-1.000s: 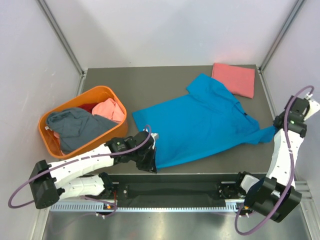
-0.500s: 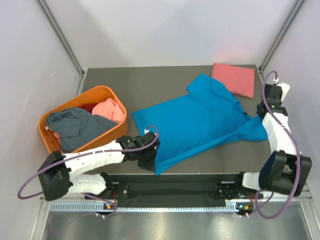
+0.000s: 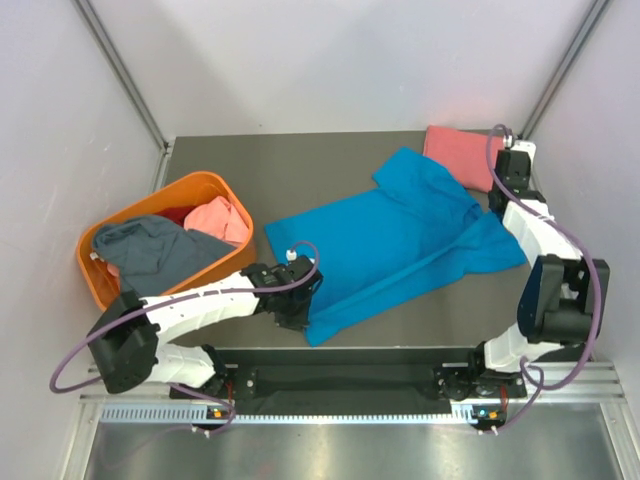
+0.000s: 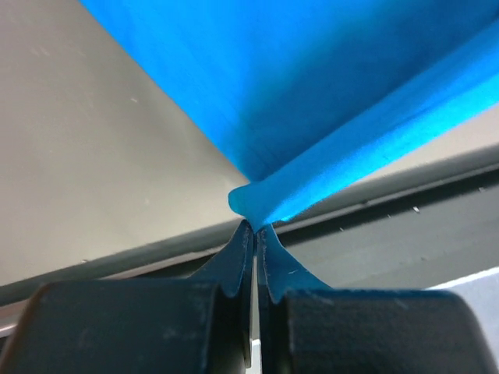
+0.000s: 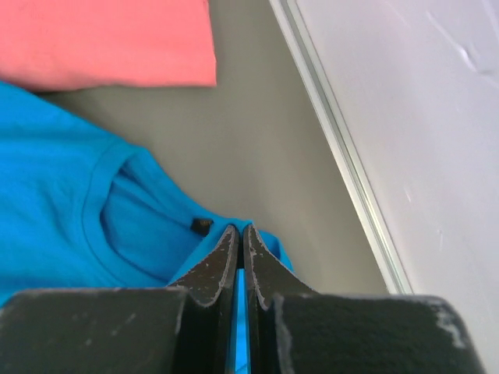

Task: Fold and stack the t-shirts
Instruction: Fold the tshirt

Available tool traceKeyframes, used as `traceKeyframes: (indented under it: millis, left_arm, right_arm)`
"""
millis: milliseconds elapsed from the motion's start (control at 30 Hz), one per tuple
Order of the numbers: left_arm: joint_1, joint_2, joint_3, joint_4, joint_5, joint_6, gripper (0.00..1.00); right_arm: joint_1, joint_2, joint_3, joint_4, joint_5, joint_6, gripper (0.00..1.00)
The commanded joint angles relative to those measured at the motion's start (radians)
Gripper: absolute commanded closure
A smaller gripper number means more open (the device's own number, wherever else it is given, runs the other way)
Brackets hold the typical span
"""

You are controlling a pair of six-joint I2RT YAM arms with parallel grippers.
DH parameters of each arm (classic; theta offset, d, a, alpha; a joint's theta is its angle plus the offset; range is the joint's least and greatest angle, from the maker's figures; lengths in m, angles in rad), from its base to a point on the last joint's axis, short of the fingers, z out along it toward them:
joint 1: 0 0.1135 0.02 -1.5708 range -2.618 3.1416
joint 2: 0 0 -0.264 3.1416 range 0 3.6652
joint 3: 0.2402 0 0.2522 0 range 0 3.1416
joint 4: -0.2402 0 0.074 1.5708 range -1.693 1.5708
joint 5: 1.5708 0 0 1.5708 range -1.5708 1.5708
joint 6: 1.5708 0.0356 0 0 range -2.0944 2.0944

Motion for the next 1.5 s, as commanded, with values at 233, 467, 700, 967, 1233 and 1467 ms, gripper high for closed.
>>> traceKeyframes:
  millis: [233,467,700,967,1233,1467]
  left_arm:
    - [0.121,0.055,0.067,0.024,-0.043,0.103,1.0]
    - [0.186,0.13,0.128,0.017,-0.06,0.178,0.98]
    - [0.201,0.209,0.17,0.002,-0.075,0.206,0.97]
    - [0.215,0.246,0.168,-0.018,-0.115,0.209,0.95]
    - [0.215,0.23,0.228,-0.084,-0.129,0.213,0.68]
    - [0.128,0.149,0.312,-0.052,-0.008,0.316,0.63]
  right_arm:
    - [0.008,0.164,0.123,0.1,-0.002,-0.074,1.0]
    - [0.016,0.198,0.129,0.16,-0.033,-0.114,1.0]
    - [0.022,0.232,0.138,0.19,-0.085,-0.12,1.0]
    - [0.025,0.284,0.187,0.186,-0.108,-0.122,1.0]
    - [0.04,0.339,0.284,0.048,-0.181,-0.082,0.82]
    - [0.014,0.307,0.395,-0.352,-0.126,0.177,0.7]
